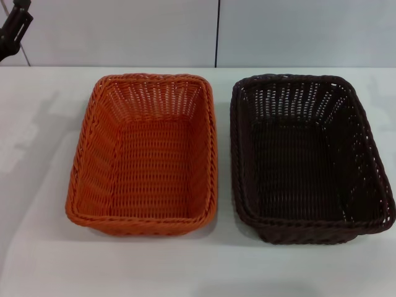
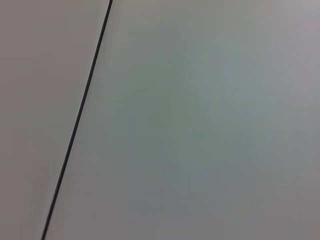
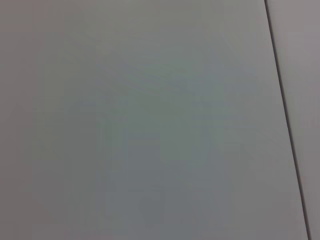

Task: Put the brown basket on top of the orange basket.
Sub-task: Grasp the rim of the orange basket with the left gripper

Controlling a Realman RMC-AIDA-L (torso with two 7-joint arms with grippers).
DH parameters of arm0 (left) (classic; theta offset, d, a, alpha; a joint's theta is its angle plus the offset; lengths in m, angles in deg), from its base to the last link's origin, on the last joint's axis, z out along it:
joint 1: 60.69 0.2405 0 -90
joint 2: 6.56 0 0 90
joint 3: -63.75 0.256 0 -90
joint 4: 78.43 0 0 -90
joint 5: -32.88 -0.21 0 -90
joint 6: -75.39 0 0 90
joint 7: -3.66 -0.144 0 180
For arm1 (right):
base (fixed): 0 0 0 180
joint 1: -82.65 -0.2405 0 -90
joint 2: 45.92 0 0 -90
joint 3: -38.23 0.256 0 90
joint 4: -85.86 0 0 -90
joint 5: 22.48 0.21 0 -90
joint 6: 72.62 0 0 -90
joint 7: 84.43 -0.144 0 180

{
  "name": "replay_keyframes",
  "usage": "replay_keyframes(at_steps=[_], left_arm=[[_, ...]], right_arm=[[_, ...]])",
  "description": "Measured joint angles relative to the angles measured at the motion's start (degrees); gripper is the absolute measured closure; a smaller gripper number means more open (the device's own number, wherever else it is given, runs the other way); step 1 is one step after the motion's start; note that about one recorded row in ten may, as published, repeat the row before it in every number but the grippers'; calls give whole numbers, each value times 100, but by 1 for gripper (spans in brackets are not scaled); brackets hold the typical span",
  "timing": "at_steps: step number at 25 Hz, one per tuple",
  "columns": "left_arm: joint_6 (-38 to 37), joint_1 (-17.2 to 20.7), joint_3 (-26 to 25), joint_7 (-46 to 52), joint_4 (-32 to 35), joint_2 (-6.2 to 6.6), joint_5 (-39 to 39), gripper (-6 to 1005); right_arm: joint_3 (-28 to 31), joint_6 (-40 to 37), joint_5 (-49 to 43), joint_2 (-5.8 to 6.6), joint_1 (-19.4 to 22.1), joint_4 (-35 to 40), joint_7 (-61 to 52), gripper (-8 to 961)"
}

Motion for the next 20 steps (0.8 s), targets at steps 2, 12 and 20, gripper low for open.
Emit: replay_keyframes(at_steps=[2,12,20], left_arm=[[0,0,0,0,0,0,0,185],[2182,0,358,2693,1777,318,-1316,186],[3246,-82,699,7182,3503,850,-5206,186]], right_arm=[[0,-5,0,-1,-2,-2,0,378],[2,-42,0,-11,136,-173,9,378],[151,-56,67,-9,434,-175,-8,378]])
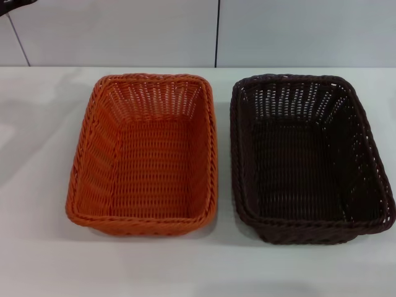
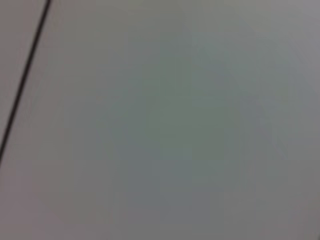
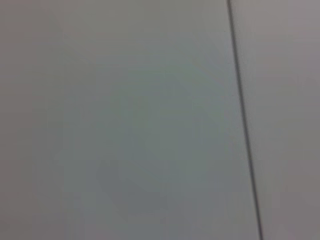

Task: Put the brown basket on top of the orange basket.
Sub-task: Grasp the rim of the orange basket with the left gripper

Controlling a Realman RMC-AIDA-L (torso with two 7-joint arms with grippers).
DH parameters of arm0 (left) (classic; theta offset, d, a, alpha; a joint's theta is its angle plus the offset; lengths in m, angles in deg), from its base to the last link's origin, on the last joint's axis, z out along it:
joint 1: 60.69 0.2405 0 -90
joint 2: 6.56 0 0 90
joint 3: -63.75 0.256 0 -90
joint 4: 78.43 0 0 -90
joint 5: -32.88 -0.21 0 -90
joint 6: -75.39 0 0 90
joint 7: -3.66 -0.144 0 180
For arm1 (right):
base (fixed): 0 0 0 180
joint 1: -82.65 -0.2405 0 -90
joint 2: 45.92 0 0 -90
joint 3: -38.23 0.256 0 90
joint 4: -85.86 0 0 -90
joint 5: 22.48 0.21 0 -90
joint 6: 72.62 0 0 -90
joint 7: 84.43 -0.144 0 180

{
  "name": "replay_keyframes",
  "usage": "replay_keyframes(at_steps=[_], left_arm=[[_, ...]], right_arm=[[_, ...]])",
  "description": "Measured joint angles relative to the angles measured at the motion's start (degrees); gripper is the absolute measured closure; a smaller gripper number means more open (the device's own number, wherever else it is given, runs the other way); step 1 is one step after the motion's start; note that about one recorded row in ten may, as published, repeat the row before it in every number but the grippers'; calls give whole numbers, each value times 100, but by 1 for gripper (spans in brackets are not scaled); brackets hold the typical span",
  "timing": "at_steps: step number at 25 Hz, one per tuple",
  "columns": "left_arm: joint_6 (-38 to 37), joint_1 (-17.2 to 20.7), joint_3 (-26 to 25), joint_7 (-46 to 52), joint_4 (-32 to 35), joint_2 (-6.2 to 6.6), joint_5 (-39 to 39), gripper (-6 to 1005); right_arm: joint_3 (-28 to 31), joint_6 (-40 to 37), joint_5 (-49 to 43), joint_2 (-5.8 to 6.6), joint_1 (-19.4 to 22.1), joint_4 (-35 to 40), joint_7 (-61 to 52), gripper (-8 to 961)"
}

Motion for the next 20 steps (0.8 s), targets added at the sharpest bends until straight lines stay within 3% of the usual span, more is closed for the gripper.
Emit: replay_keyframes(at_steps=[3,4,5,6,9,10,15,20], left_arm=[[-408,3,-142,1549,696,39,-1795,186],[-408,3,-142,1549,696,39,-1795,186],[-777,-48,-297,2246,1019,34,-2678,186],[-777,-48,-297,2246,1019,34,-2678,186],[-1471,-203,-555,3068,1367,-8,-3853,185],[-2006,-350,-713,3471,1449,-28,-4423,185],[-3278,-622,-1047,4278,1755,-96,-5531,185],[-3918,-677,-1091,4781,2131,-181,-6058,186]], right_arm=[[86,-3,8,12,94,55,-1,378],[86,-3,8,12,94,55,-1,378],[145,-6,10,17,147,83,-3,378],[145,-6,10,17,147,83,-3,378],[221,-7,12,22,193,98,-4,378],[231,-7,12,25,219,122,-3,378],[247,28,12,33,238,201,25,378],[288,40,12,40,242,248,33,378]])
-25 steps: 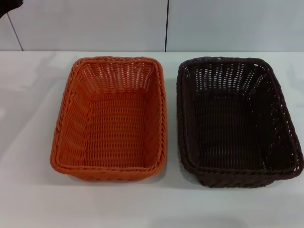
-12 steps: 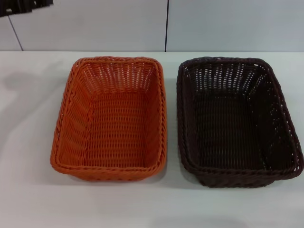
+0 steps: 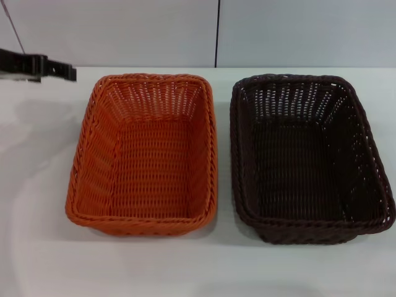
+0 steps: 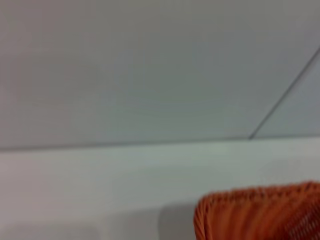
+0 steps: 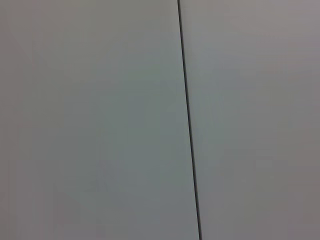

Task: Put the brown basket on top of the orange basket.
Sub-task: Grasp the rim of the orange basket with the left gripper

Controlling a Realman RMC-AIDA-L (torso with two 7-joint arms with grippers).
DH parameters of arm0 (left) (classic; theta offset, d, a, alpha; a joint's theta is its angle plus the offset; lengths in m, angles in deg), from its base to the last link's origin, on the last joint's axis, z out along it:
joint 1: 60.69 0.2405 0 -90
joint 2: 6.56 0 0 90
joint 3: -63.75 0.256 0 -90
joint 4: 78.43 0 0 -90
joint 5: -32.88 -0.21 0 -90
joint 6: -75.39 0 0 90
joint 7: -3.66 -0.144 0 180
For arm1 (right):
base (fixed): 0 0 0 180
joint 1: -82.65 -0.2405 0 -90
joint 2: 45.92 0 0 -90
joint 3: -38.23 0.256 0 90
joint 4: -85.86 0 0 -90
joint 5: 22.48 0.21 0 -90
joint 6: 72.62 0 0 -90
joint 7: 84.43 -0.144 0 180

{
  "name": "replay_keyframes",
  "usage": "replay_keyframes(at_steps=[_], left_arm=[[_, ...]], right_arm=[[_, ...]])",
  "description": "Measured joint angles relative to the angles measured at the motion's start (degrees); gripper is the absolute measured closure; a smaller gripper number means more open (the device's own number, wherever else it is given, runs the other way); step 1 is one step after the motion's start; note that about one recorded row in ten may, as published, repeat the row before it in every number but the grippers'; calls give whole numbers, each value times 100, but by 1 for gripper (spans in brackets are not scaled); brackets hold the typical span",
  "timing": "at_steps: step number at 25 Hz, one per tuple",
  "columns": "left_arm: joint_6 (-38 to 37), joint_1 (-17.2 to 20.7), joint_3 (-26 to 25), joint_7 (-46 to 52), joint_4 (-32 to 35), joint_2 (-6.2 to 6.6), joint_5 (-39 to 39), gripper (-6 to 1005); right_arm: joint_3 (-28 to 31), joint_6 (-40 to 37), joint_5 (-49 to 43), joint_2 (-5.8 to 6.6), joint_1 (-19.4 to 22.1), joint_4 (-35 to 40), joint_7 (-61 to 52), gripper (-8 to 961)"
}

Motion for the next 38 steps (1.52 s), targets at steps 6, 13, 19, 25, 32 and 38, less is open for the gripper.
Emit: replay_keyframes(at_steps=[6,13,19,25,32,38], left_arm=[[-445,-148,-1,290,-13,-110,-511,186],[-545,-157,31,328,-133,-340,-731,185],[-444,-160,48,329,-153,-550,-1194,185],[-339,-160,61,333,-235,-596,-1365,186],[-250,-160,113,336,-391,-611,-1381,186],[-23,-295,396,348,-932,-622,-1346,201]], right_arm=[[0,-4,0,11,-43,32,3,378],[-11,-12,0,20,-62,38,16,378],[-60,-22,-48,20,-80,39,20,378],[-70,12,-61,21,-107,34,20,378],[-70,16,-63,25,-118,9,20,378],[-70,17,-63,29,-150,3,20,378]])
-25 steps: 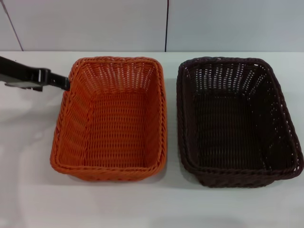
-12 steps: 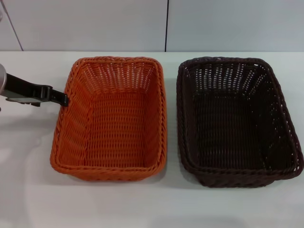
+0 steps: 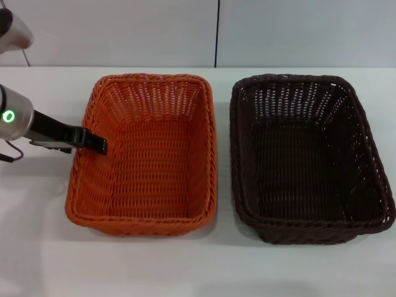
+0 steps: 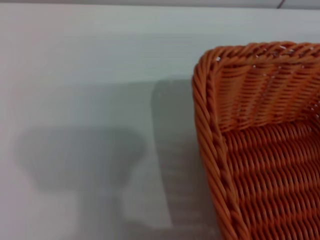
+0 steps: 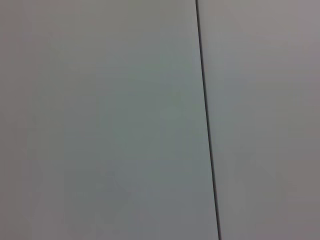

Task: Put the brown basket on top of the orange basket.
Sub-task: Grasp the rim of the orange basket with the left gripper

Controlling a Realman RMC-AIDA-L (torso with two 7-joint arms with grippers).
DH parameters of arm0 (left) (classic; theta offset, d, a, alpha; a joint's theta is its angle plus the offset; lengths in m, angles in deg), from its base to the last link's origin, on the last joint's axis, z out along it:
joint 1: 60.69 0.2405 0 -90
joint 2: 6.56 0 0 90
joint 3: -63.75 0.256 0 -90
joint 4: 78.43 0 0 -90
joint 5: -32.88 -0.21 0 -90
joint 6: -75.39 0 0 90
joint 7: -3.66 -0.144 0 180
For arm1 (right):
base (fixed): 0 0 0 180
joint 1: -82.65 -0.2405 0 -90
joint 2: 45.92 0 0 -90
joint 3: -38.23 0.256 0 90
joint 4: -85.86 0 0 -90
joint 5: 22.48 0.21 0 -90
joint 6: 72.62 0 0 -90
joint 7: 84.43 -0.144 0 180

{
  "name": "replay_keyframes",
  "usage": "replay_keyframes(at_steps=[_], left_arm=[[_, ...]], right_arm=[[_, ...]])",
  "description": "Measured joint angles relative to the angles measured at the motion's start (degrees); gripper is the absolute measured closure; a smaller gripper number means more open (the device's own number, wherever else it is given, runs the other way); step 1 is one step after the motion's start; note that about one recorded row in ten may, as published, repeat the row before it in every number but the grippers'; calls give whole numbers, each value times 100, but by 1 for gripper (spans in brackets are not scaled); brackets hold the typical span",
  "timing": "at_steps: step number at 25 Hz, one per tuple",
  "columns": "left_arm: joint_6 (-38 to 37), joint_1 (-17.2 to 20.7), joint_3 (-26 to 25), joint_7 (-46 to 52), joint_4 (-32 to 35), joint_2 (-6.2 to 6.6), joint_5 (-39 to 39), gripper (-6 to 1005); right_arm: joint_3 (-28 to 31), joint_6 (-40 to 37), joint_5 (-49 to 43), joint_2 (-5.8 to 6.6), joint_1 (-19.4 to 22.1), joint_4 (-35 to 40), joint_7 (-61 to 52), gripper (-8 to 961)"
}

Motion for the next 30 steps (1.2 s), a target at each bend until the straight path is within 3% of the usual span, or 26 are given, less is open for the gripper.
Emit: replay_keyframes(at_steps=[17,23,27,30], left_arm=[[82,-100,69,63,-287,15,-41,251],[56,-92,83,49,-294,18,-40,367],[29,-90,95,29,-279,21,-40,709],[17,-79,96,19,-264,21,-38,747]], right_arm=[[0,46,0,26,-79,-9,0,379],[0,66,0,26,-39,-9,0,379],[0,68,0,25,4,-8,0,379],[0,70,1,19,22,-15,0,379]])
